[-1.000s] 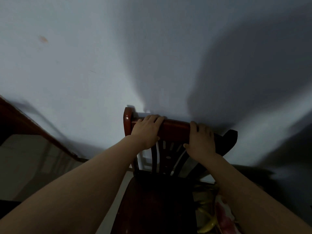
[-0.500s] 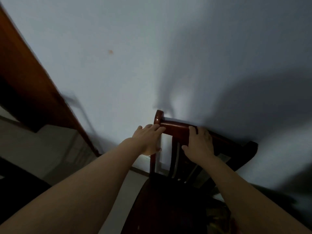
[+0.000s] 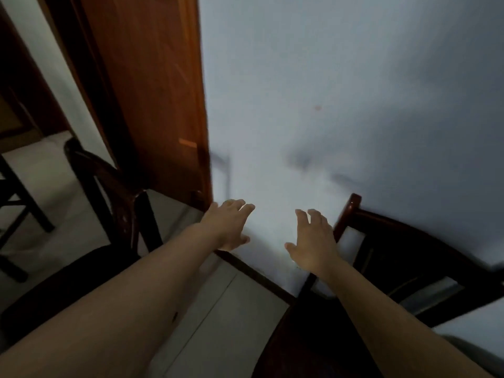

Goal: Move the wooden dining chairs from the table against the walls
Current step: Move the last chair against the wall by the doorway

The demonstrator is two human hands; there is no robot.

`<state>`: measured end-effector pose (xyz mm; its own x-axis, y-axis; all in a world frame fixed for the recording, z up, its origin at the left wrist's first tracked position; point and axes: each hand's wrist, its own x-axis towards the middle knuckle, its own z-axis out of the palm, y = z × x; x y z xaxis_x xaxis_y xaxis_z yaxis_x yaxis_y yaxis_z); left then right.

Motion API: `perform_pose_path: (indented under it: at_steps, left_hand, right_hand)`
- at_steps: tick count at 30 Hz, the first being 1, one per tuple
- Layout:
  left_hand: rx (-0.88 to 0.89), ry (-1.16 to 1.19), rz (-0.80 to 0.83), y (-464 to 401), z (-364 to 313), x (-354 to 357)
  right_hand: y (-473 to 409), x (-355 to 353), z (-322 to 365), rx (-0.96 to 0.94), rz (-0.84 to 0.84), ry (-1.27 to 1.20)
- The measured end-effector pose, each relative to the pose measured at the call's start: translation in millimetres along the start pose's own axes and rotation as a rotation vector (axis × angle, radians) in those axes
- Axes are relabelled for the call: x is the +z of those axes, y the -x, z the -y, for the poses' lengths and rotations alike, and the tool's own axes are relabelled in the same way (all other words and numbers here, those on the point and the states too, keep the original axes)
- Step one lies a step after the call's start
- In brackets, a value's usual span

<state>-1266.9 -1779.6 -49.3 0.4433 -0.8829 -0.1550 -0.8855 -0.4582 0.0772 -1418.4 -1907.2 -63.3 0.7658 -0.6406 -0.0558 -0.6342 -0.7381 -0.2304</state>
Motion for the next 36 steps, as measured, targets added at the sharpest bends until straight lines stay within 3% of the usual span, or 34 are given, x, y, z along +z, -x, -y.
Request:
perform_pose_path:
  at_steps: [4,10,17,27,36]
  left_hand:
    - [-0.051,0.006,-0.053,55.3,69.7,-3.4]
    - [-0.192,0.03,0.001,127.4,164.3,-3.9]
    - [-0.288,0.05,-0.002,158.1,234.2,0.2]
    - [-0.376,0.037,0.045,97.0,311.5,-2.7]
    - [-0.405,-0.015,0.038,12.8,367.7,7.6]
  right_hand:
    - [8.7,13.5,83.4,-0.073,0.009,0.008]
    - [17.9,31.4,192.9,-0.203,0.008,-0.004]
    - [0.2,48.4,272.9,-0.32,-0.004,0.01]
    - [-99.9,75.0,349.3,-0.431,0.054,0.001]
    - [-186.2,115.4,387.2,-0.421,0.285,-0.021]
